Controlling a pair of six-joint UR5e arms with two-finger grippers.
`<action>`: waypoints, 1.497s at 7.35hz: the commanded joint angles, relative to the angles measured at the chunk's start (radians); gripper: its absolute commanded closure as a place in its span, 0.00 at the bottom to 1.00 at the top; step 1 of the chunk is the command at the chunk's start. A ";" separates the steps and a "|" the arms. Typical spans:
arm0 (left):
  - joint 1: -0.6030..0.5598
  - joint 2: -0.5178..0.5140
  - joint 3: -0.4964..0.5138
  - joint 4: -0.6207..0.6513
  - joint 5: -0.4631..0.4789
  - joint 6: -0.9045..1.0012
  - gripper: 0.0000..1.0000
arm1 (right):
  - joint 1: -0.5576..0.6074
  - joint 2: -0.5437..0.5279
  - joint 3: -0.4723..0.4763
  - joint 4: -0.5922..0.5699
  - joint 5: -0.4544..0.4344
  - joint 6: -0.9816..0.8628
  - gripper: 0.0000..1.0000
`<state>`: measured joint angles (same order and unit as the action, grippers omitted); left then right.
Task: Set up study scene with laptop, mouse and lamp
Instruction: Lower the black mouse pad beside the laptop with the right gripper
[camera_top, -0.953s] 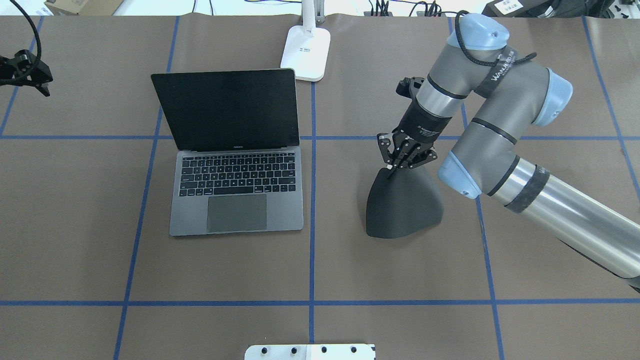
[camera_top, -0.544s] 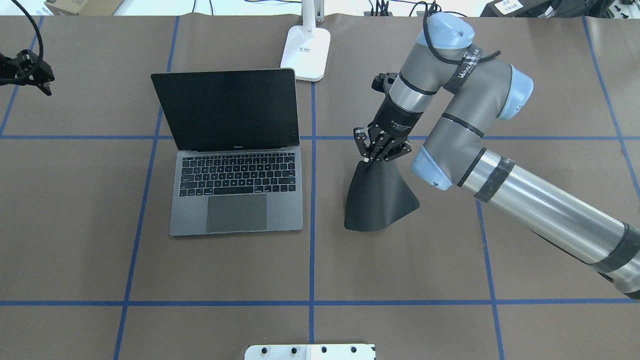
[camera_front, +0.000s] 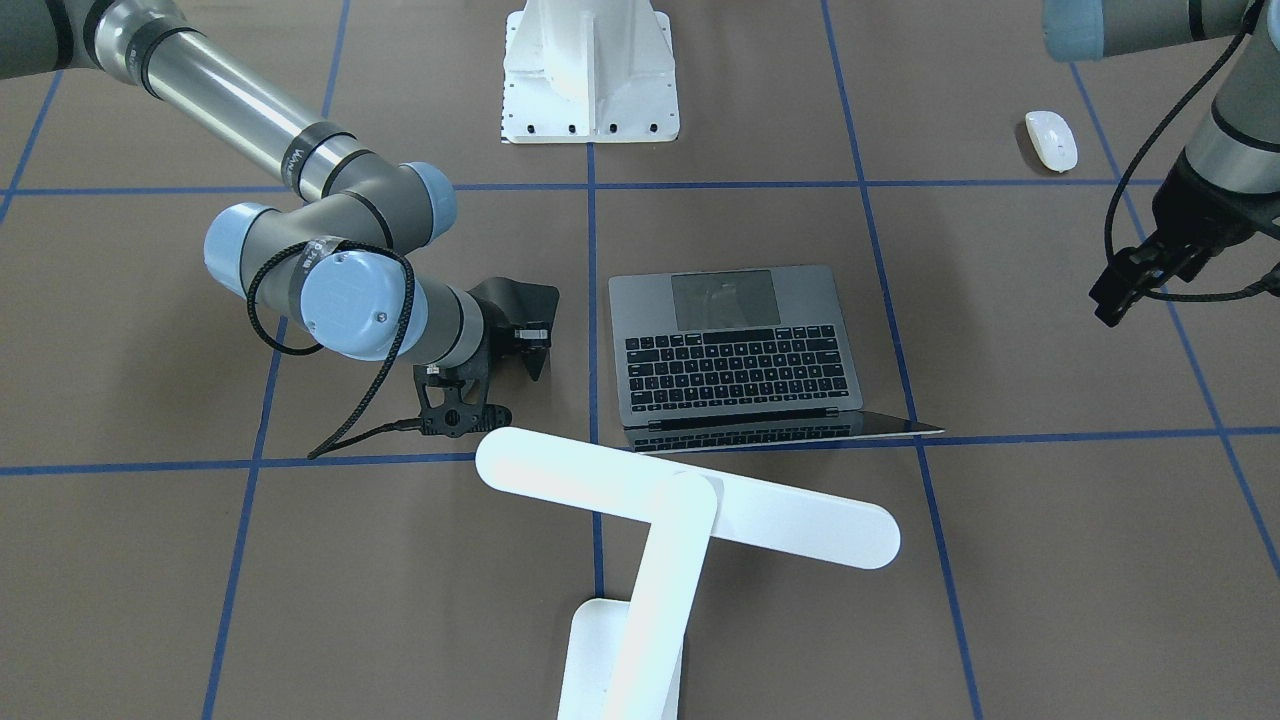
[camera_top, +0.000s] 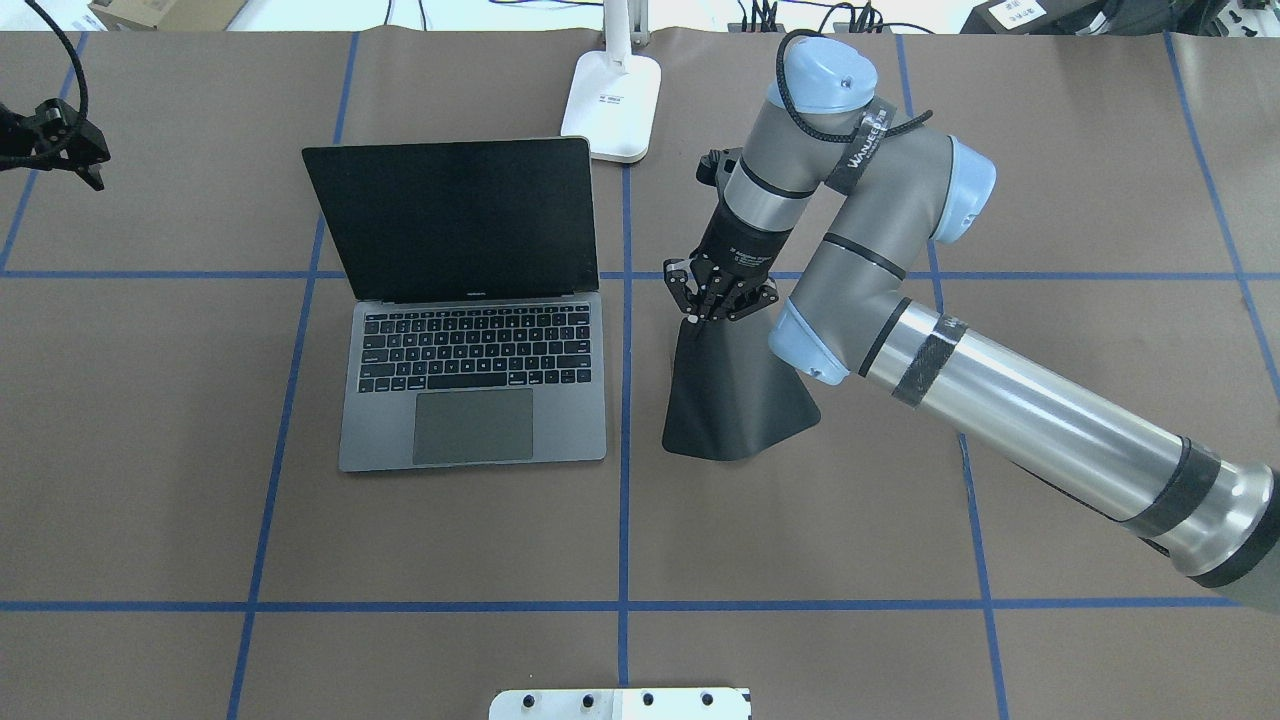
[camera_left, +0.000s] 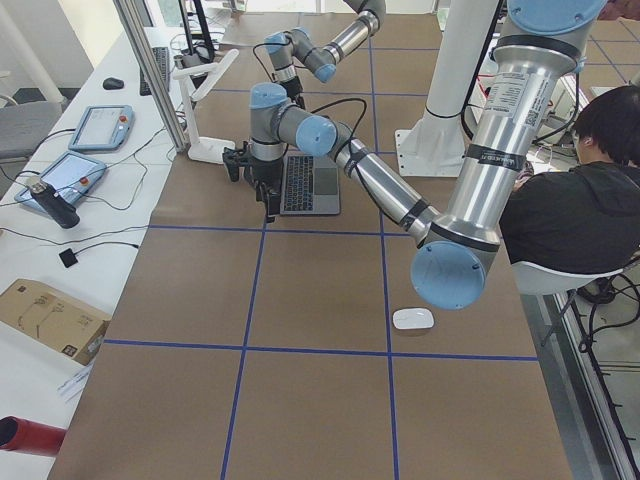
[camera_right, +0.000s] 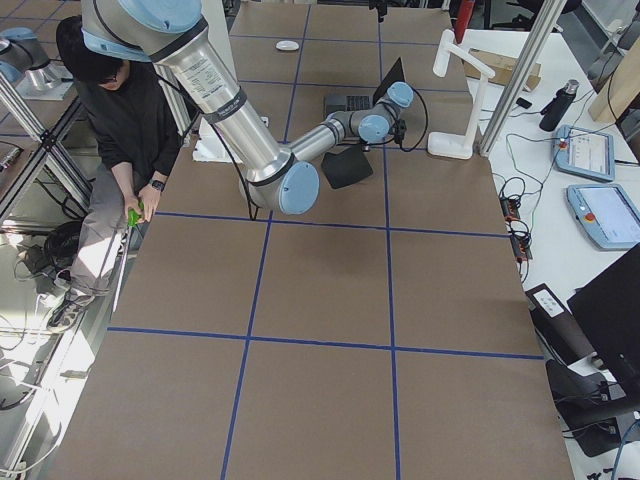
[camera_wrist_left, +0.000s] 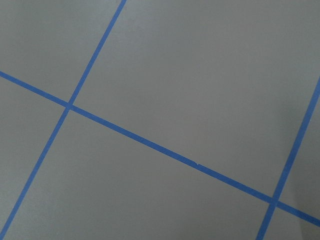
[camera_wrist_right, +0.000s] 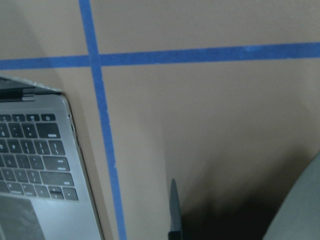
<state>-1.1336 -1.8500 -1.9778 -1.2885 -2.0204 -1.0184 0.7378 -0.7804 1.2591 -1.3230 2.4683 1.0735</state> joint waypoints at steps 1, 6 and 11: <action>0.000 0.000 0.007 0.000 0.000 0.000 0.00 | -0.008 0.023 -0.020 0.001 -0.037 -0.001 1.00; 0.000 -0.002 0.017 -0.014 0.000 -0.002 0.00 | -0.021 0.009 -0.095 0.226 -0.066 -0.001 1.00; 0.000 -0.003 0.027 -0.022 0.012 -0.002 0.00 | -0.051 0.001 -0.093 0.283 -0.097 -0.015 1.00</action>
<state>-1.1336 -1.8525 -1.9515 -1.3097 -2.0086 -1.0201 0.6894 -0.7758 1.1655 -1.0459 2.3756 1.0606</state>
